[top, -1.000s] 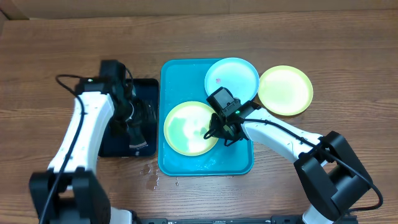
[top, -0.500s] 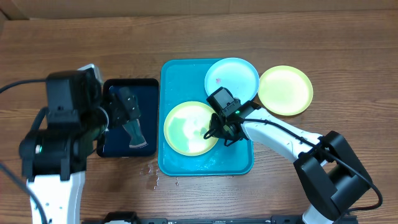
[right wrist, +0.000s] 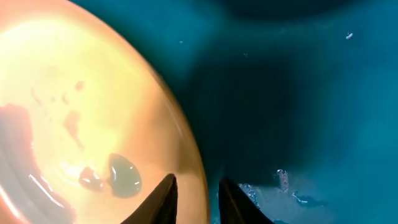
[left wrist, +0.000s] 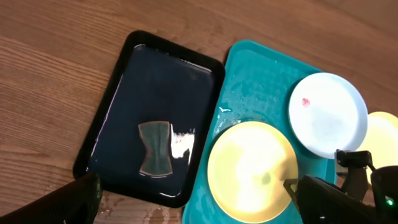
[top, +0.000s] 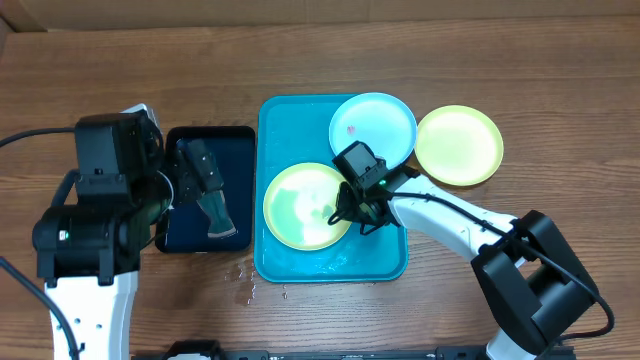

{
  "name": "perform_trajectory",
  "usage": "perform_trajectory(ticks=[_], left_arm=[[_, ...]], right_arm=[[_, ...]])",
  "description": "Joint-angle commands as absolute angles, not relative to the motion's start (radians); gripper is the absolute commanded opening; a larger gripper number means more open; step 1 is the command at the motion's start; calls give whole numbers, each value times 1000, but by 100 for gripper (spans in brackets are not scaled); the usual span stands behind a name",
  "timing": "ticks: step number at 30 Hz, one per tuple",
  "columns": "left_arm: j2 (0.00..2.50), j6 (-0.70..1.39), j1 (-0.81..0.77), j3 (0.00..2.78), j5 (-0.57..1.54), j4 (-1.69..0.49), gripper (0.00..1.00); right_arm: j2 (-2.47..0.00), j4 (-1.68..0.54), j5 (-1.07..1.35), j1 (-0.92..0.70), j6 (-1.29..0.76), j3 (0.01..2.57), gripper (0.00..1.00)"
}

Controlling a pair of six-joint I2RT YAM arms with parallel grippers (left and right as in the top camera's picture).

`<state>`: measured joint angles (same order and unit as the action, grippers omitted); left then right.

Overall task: Clean dirty plates on tray and stack at the side
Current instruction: 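Carry the sponge left and drop it onto the black tray, then lift the cleaned yellow plate by its rim with the right gripper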

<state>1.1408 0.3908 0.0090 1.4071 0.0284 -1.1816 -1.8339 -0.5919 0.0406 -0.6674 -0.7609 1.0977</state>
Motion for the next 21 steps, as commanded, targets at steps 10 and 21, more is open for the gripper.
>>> perform_trajectory(ticks=[10, 21], left_arm=[[1231, 404, 13, 1417, 15, -1179, 100], [1327, 404, 13, 1417, 15, -1178, 100]], right_arm=[[-1827, -616, 78, -651, -726, 1095, 4], [-1750, -850, 84, -610, -699, 1397, 4]])
